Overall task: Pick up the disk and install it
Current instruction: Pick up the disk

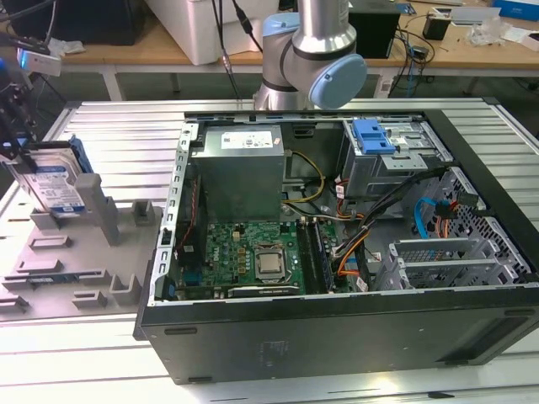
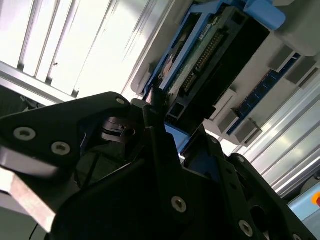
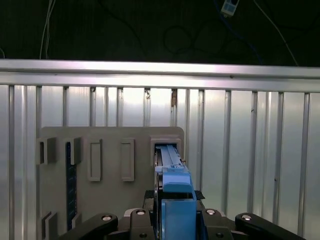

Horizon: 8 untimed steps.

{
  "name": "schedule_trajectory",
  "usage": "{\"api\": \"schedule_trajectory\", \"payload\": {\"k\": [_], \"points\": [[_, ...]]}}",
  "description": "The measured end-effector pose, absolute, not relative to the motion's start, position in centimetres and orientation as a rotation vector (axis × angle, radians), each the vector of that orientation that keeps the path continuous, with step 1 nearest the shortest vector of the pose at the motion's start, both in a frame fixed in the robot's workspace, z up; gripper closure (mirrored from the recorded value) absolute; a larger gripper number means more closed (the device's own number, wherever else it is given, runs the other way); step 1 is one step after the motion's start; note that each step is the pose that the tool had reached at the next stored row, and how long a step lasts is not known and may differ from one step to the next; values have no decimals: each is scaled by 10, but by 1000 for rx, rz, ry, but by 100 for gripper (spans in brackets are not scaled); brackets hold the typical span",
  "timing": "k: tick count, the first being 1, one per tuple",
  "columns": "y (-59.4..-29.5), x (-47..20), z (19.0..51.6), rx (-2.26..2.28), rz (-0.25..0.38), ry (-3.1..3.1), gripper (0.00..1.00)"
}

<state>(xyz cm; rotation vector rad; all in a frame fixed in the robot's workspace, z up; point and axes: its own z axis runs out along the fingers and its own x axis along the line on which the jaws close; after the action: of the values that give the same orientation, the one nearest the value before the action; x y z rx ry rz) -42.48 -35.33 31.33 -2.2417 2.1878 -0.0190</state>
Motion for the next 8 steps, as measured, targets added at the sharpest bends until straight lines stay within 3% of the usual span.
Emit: {"api": "schedule_trajectory", "payload": {"k": [8], "points": [[-353, -425, 324, -2243, -22, 2189, 64]]}}
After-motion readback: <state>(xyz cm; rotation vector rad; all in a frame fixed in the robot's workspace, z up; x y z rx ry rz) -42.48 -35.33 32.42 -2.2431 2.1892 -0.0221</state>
